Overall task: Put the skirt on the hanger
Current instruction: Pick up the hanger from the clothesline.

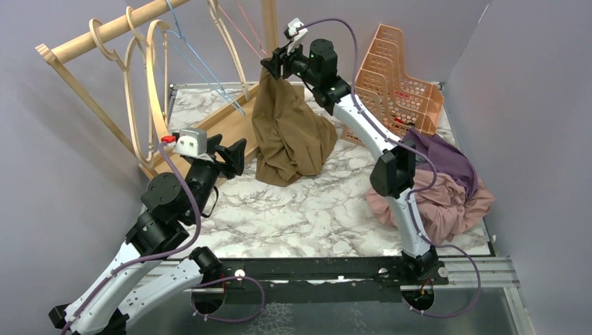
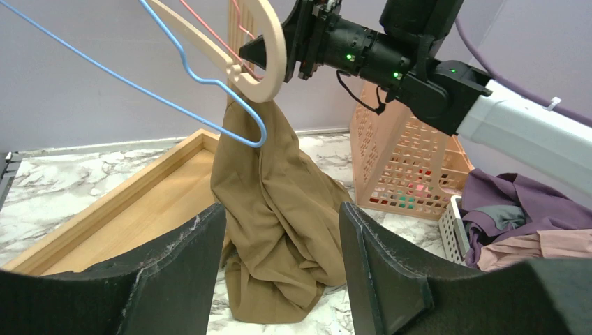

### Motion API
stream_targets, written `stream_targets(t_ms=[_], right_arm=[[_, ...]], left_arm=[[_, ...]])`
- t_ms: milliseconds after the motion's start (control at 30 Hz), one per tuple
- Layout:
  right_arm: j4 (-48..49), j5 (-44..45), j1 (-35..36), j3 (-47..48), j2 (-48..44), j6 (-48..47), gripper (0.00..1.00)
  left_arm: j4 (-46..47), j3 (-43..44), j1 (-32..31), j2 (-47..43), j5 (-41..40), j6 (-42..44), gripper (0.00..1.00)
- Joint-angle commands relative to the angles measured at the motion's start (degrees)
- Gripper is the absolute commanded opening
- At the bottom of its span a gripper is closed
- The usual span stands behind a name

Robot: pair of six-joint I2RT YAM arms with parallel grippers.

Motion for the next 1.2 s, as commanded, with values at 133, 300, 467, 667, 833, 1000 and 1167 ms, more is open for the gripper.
stream_targets(t_ms=[133, 300, 467, 667, 833, 1000, 1167], right_arm=[[10.20, -0.18, -0.09, 6.14, 5.30, 0.95, 0.22], [14.49, 2.03, 0.08, 3.32, 3.55, 0.37, 0.01], [21.05, 6.22, 1.07, -0.86, -1.26, -1.55, 0.01], [25.91, 7.69, 1.22, -5.45, -6.21, -2.34, 0.01], [27.97, 7.15, 1.22, -12.88, -10.92, -3.25, 0.01], [30.32, 5.86, 1.22, -26.71, -20.05, -2.81, 0.01], [28.55, 6.25, 1.14, -41.95, -32.29, -2.81, 0.01]], left_arm=[[-0.79, 1.67, -0.23, 1.57, -1.88, 0.15, 0.63], [-0.77, 1.45, -0.23, 1.32, -2.64, 0.33, 0.63], [-0.44, 0.98, -0.22, 1.15, -2.96, 0.32, 0.63], [0.07, 0.41, -0.23, 0.96, -3.05, 0.33, 0.63], [0.52, -0.01, -0.23, 0.64, -3.15, 0.33, 0.63], [0.99, -0.30, -0.24, 0.36, -2.97, -0.19, 0.63], [1.81, -1.45, -0.23, -0.36, -2.14, -1.63, 0.63]])
